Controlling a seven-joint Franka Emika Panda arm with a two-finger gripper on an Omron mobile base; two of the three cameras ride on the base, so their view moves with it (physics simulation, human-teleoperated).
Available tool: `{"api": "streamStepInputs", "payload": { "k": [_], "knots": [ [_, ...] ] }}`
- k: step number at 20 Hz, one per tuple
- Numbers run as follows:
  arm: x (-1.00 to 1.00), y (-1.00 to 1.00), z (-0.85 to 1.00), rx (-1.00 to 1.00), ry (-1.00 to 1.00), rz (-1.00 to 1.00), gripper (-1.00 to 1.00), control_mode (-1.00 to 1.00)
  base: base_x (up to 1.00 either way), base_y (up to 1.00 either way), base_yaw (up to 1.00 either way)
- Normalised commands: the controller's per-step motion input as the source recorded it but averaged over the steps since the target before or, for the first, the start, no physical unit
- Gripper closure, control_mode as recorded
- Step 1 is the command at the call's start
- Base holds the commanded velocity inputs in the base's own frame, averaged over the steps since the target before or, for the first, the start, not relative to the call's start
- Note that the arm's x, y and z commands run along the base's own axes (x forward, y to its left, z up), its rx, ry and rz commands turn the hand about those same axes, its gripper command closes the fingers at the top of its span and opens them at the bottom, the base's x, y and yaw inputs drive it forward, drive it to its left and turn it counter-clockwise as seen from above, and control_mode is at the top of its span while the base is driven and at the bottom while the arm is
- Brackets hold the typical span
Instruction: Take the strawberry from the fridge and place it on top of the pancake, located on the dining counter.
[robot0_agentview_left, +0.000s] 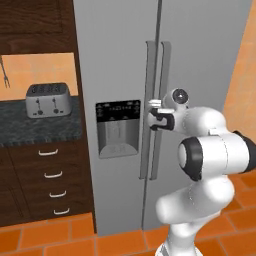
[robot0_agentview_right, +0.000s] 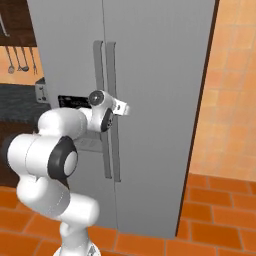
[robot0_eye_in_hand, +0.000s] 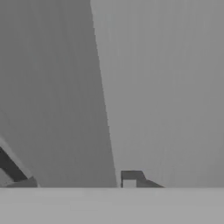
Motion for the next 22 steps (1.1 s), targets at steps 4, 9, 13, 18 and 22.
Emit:
{"api": "streamStepInputs", "payload": {
  "k": [4, 9, 13, 18, 22],
  "knots": [
    [-0.50, -1.00, 0.01, 0.22, -0.19, 0.00, 1.00, -1.00, 0.00, 0.00, 0.00],
    [-0.67, -1.00, 0.33, 0.15, -0.05, 0.00, 1.00, -1.00, 0.00, 0.00, 0.00],
    [-0.79, -1.00, 0.36, 0.14, 0.00, 0.00, 1.00, -1.00, 0.00, 0.00, 0.00],
    [-0.69, -1.00, 0.44, 0.12, 0.00, 0.00, 1.00, -1.00, 0.00, 0.00, 0.00],
    [-0.42, -1.00, 0.48, 0.12, 0.01, -0.02, 1.00, -1.00, 0.00, 0.00, 0.00]
  ]
}}
